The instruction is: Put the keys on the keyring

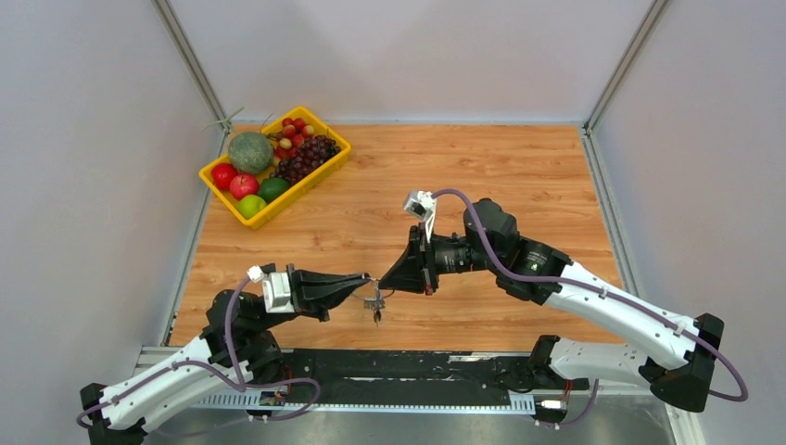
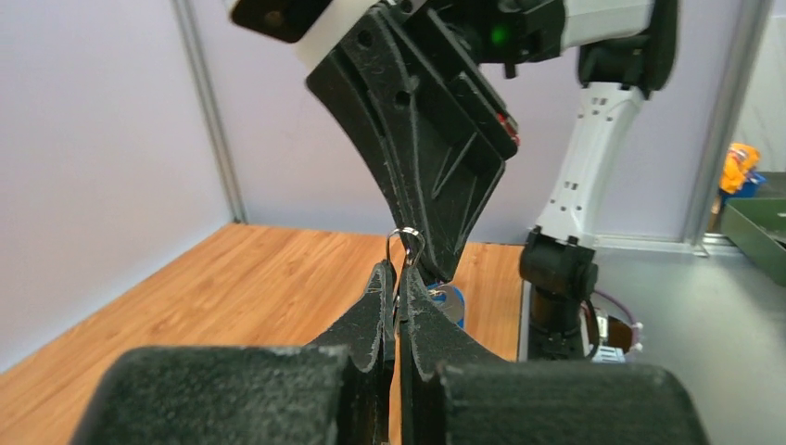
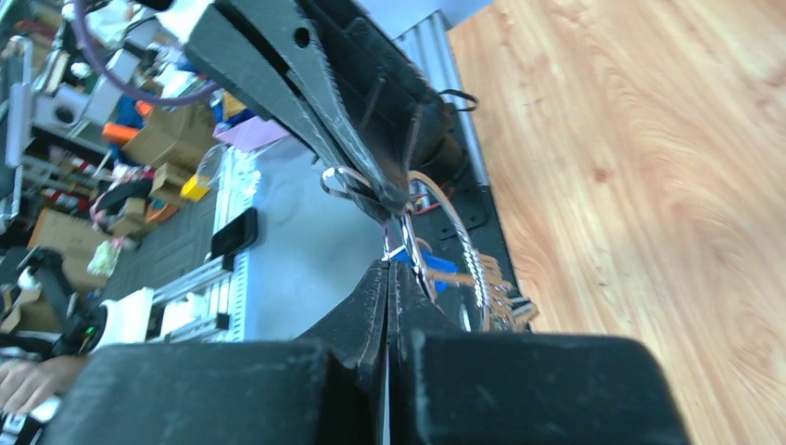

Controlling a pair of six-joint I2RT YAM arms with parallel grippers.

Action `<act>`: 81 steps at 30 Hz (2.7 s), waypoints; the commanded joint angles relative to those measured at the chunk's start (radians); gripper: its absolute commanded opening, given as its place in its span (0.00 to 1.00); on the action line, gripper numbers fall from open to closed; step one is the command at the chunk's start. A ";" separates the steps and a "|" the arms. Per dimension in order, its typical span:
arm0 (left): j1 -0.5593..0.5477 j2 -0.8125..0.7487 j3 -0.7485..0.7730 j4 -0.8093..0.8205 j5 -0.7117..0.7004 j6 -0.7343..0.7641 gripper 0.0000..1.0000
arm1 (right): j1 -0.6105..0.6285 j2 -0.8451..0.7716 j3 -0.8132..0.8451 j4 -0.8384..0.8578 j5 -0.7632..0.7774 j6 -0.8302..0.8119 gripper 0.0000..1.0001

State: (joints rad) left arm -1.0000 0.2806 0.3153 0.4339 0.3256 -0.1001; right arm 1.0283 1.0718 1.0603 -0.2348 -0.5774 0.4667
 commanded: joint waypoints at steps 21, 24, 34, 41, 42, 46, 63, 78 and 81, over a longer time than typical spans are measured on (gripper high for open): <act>-0.004 0.105 0.151 -0.260 -0.691 -0.085 0.00 | -0.074 0.174 -0.144 -0.291 0.558 -0.056 0.00; -0.004 0.107 0.152 -0.262 -0.694 -0.085 0.00 | -0.074 0.240 -0.153 -0.289 0.576 -0.046 0.00; -0.003 0.114 0.155 -0.268 -0.705 -0.086 0.00 | -0.074 0.297 -0.182 -0.238 0.618 -0.053 0.00; -0.004 0.123 0.154 -0.262 -0.699 -0.083 0.00 | -0.074 0.218 -0.158 -0.209 0.499 -0.134 0.00; -0.004 0.125 0.154 -0.260 -0.697 -0.082 0.00 | -0.074 0.209 -0.149 -0.208 0.471 -0.151 0.00; -0.004 0.129 0.158 -0.261 -0.686 -0.079 0.00 | -0.074 0.186 -0.095 -0.210 0.352 -0.216 0.00; -0.004 0.130 0.163 -0.262 -0.661 -0.092 0.00 | -0.077 0.270 0.216 -0.292 0.308 -0.346 0.00; -0.004 0.226 0.237 -0.368 -0.803 -0.165 0.00 | 0.076 0.339 0.315 -0.186 0.797 -0.673 0.00; -0.003 0.243 0.255 -0.393 -0.834 -0.183 0.00 | 0.118 0.324 0.287 -0.107 0.866 -0.748 0.00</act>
State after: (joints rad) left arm -1.0004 0.5064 0.5079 0.0643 -0.4473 -0.2398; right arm 1.1000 1.4178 1.3544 -0.4927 0.1345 -0.1333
